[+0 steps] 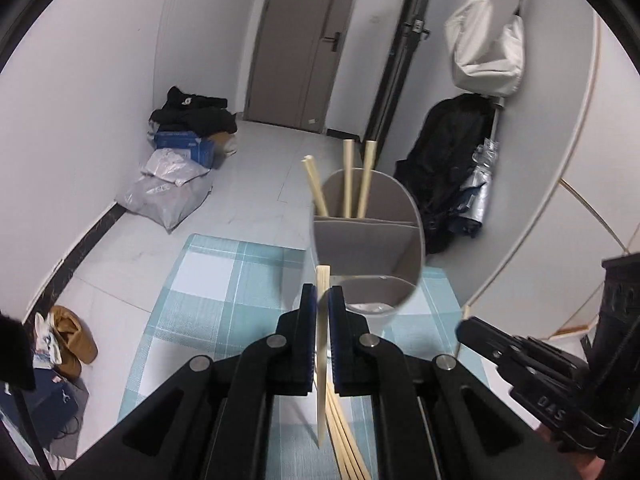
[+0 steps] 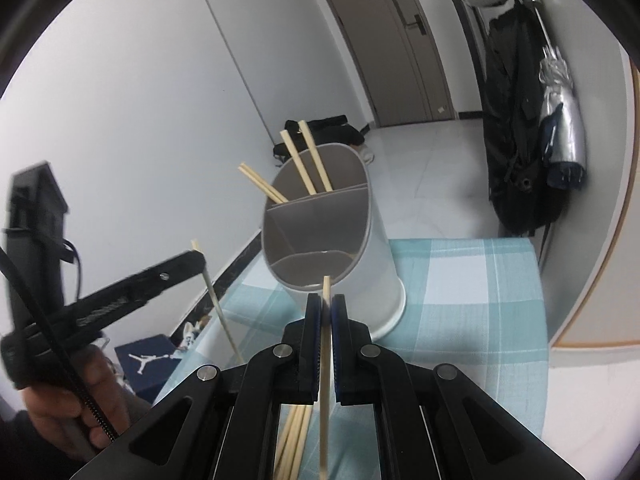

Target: Organize utensils

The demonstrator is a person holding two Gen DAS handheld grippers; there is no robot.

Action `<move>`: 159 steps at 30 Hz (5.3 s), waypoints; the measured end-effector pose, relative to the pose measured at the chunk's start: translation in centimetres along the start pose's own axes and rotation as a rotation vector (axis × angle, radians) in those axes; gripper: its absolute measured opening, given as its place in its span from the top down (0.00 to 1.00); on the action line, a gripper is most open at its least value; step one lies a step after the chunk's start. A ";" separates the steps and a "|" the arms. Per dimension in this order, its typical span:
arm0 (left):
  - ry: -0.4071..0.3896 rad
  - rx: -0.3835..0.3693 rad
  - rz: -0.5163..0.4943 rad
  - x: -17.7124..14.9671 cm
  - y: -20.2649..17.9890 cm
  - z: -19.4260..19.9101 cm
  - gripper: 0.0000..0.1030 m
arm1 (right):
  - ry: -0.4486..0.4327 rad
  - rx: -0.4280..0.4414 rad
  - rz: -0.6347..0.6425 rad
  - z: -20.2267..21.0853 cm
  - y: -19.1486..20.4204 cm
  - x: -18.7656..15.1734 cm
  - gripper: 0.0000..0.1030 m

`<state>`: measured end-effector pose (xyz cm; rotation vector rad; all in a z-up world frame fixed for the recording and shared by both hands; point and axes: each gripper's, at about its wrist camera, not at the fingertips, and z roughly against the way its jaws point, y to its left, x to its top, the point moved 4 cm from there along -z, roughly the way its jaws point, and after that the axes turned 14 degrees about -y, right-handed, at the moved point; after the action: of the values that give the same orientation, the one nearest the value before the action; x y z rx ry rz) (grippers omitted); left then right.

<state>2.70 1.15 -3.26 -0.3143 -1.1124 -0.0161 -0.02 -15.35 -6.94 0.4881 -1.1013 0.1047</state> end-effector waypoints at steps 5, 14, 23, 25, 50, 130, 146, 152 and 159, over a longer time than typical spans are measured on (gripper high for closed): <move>0.034 -0.010 -0.037 -0.4 -0.7 0.5 0.98 | -0.027 -0.011 0.029 1.0 0.5 0.1 0.96; 0.076 -0.019 -0.061 -0.4 -1.6 2.9 0.98 | -0.066 -0.036 0.077 2.6 1.3 0.6 0.96; 0.078 -0.032 -0.061 -0.7 -1.8 4.4 0.98 | -0.083 0.004 0.029 3.6 1.4 0.9 0.96; 0.078 -0.041 -0.062 -0.5 -1.9 4.5 0.98 | -0.091 0.017 0.018 3.6 1.2 0.9 0.96; -0.053 -0.175 -0.072 10.4 -3.5 5.8 1.00 | -0.279 0.102 0.062 5.7 3.9 11.5 0.96; -0.341 0.017 0.149 11.7 1.9 2.3 0.97 | -0.239 0.075 -0.068 5.7 -0.1 8.3 0.96; -0.593 0.006 0.011 18.0 -1.5 -3.9 0.97 | -0.346 0.049 0.003 4.1 0.4 18.8 0.96; -0.584 -0.033 -0.011 16.2 -0.9 -5.8 0.97 | -0.343 0.047 -0.004 0.6 -0.5 20.7 0.96; -0.548 -0.046 -0.004 15.0 -1.0 -7.0 0.97 | -0.315 0.036 0.057 -3.4 -0.4 20.9 0.96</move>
<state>15.42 0.56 7.44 -0.3686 -1.6578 0.0434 12.51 -17.50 9.97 0.5166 -1.4239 0.0994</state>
